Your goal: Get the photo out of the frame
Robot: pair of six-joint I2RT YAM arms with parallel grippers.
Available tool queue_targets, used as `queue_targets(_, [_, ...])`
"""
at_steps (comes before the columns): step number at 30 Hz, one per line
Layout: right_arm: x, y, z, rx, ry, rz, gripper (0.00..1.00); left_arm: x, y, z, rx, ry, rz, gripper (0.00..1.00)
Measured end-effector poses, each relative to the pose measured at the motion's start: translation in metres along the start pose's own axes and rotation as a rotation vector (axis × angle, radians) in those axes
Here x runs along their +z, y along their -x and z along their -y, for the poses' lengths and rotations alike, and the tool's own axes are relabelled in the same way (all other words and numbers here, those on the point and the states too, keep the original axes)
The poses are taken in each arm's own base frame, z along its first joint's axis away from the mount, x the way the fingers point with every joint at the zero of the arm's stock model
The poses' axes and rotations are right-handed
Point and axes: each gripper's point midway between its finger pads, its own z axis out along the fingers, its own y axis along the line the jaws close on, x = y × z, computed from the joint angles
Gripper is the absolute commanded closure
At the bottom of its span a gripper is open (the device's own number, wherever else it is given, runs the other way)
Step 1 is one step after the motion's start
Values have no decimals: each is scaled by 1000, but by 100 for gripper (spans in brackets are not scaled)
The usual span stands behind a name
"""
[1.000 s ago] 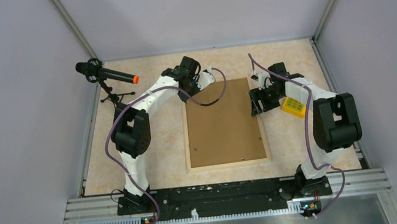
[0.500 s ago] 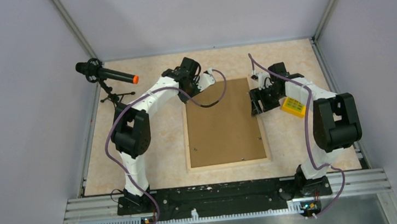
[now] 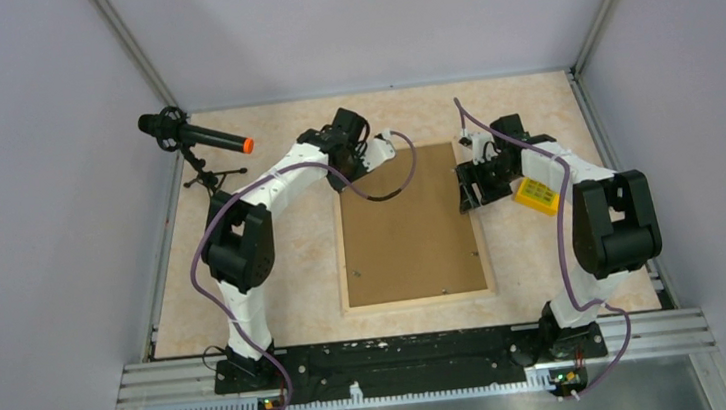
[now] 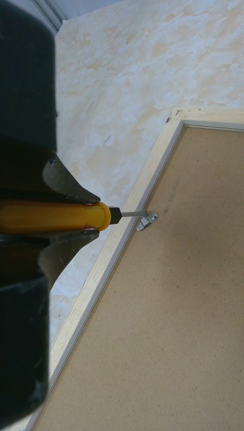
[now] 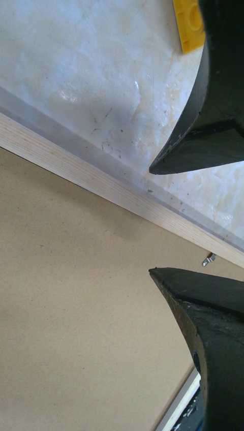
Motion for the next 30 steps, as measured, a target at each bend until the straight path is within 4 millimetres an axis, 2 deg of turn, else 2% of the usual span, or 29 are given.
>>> queue_targets(30, [0, 0, -1, 7, 2, 1, 34, -5, 1, 14, -46, -41, 6, 100])
